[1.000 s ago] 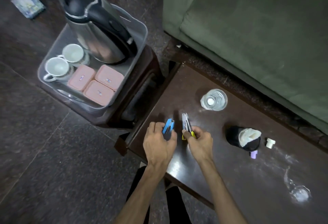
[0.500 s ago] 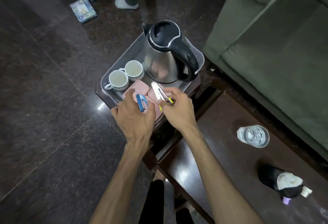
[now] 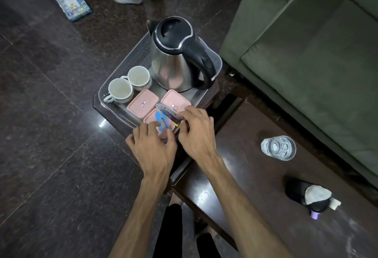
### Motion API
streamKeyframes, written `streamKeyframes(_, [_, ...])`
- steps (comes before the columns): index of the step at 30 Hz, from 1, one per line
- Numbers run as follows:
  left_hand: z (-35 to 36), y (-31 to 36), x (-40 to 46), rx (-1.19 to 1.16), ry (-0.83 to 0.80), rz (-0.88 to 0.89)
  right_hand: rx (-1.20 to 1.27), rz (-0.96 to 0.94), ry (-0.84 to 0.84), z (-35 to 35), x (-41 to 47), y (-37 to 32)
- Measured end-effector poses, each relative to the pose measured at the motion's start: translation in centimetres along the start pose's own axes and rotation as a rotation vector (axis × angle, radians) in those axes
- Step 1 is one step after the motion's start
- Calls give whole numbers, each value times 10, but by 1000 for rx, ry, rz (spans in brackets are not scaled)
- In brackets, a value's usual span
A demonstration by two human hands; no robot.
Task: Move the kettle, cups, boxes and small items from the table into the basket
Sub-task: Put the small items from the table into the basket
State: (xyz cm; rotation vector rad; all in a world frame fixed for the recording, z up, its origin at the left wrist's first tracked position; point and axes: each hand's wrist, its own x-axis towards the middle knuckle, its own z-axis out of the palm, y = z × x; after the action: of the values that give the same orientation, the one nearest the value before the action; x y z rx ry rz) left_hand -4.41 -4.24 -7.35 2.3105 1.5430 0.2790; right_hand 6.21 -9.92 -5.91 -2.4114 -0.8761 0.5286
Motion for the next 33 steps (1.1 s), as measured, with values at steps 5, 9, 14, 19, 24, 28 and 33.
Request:
streamKeyframes(5, [6,20,-45,-159,-4,108,182,150,116,-15,-38,30])
streamKeyframes(9, [21,49,-93,-209,-144,213,266,346,120,-29,-86,80])
streamKeyframes(14, [49,91,-159,-205,-395,377,369,669,170,-54,-155,157])
streamKeyframes(19, [87,128,-221,-88,-724,534,375,947,221,-84,-224,227])
streamKeyframes(24, [125,160,-287,-20,-855,713,314,1174,359,-114,-276,297])
streamKeyframes(28, [157,193,-329,38,-917,857,287,1224,430,-139,-289,357])
streamKeyframes(33, [190,229,-364,108,-940,913,259,1176,462,-165,-281,417])
